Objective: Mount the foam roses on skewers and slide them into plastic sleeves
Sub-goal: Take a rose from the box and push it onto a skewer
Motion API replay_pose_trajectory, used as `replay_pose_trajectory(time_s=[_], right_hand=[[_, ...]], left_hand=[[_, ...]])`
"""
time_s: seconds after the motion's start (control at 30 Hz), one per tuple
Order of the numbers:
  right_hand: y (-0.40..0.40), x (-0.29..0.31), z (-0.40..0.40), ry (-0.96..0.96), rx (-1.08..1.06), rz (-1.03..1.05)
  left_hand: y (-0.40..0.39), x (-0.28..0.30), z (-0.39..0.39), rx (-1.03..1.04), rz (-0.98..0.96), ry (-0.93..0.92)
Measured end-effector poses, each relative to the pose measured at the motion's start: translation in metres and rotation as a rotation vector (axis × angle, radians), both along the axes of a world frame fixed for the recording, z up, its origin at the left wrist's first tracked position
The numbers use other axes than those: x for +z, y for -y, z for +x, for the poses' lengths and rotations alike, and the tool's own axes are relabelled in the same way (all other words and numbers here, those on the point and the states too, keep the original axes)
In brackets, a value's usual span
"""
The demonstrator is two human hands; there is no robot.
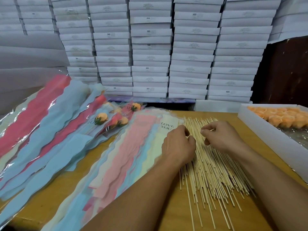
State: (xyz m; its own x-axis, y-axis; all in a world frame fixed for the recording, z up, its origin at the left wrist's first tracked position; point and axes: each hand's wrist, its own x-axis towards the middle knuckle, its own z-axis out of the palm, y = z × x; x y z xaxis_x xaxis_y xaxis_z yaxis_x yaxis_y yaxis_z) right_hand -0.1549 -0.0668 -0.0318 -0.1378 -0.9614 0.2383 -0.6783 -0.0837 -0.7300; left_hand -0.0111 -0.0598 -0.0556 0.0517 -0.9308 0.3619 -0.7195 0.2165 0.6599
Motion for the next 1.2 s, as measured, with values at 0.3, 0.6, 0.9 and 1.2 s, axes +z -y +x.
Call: replay_pose_trajectory(time_s=[0.3,0.6,0.9,1.2], right_hand=[[0.001,-0.001,0.001,-0.026,-0.011,0.005],[0.001,-0.002,0.001,-0.025,-0.015,0.008],[0.004,-0.002,0.000,-0.010,-0.005,0.002],[0.000,0.013,-0.004,-0.032,-0.002,-0.021]], left_hand=[[0.004,-0.003,0.000,-0.005,0.012,0.002],[0.005,-0.004,-0.001,-0.009,0.013,0.011],[0.005,-0.003,-0.001,-0.026,0.018,0.017],[0.003,-0.004,-0.002,-0.040,0.054,0.047]])
